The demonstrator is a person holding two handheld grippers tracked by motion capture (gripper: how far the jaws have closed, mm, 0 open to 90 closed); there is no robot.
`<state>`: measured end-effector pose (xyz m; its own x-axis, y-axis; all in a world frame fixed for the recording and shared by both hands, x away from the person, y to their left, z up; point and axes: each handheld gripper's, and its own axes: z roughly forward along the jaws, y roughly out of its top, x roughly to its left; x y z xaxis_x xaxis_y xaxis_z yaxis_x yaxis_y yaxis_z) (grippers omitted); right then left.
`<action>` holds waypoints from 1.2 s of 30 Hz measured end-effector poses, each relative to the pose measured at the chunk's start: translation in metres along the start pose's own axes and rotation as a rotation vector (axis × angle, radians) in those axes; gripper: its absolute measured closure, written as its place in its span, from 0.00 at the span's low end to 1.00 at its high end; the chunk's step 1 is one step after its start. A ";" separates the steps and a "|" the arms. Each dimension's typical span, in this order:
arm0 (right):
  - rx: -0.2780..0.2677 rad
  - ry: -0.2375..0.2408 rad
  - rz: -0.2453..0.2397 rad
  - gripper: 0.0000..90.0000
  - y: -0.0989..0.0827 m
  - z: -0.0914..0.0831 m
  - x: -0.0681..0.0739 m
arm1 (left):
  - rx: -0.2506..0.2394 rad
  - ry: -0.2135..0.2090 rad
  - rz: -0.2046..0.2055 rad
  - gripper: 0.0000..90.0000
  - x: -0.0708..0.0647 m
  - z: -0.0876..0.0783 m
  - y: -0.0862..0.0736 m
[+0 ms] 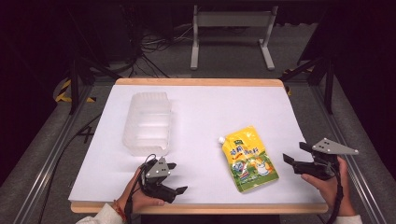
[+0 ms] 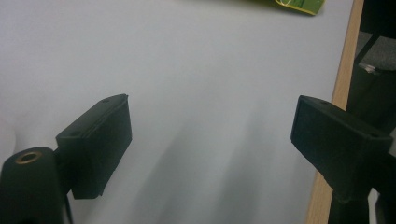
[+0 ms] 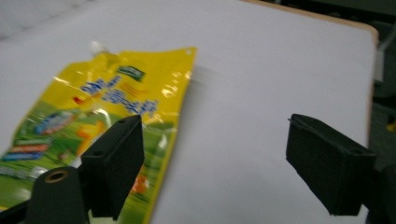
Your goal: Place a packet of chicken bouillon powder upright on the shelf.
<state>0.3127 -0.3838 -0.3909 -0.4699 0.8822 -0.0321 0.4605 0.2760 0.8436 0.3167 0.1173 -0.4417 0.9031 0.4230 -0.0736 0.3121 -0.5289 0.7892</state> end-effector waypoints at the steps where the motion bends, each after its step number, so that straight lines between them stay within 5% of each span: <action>1: -0.001 -0.009 0.016 0.20 -0.004 -0.002 -0.003 | -0.007 -0.007 -0.010 0.14 0.000 0.002 0.001; 3: -0.003 -0.013 0.038 0.19 -0.009 -0.005 -0.006 | -0.009 -0.012 -0.009 0.14 0.000 0.003 0.002; 9: 0.005 0.037 0.001 0.19 -0.012 -0.007 0.000 | -0.028 -0.076 -0.014 0.14 -0.003 0.016 0.015; 11: 0.016 0.079 0.004 0.19 -0.011 -0.001 0.004 | -0.026 -0.095 -0.008 0.15 -0.004 0.026 0.024; 19: 0.076 0.296 0.100 0.20 -0.001 0.046 0.009 | -0.004 -0.208 -0.117 0.16 0.000 0.074 0.062; 25: 0.126 0.333 0.108 0.21 0.004 0.072 0.014 | 0.033 -0.218 -0.176 0.16 0.003 0.105 0.075; 36: 0.198 0.406 0.113 0.23 0.007 0.104 0.024 | 0.042 -0.254 -0.175 0.21 -0.002 0.137 0.090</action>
<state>0.3825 -0.3212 -0.4417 -0.6472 0.7010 0.2997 0.6420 0.2891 0.7101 0.3833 -0.0319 -0.4543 0.8776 0.3156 -0.3608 0.4767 -0.4963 0.7255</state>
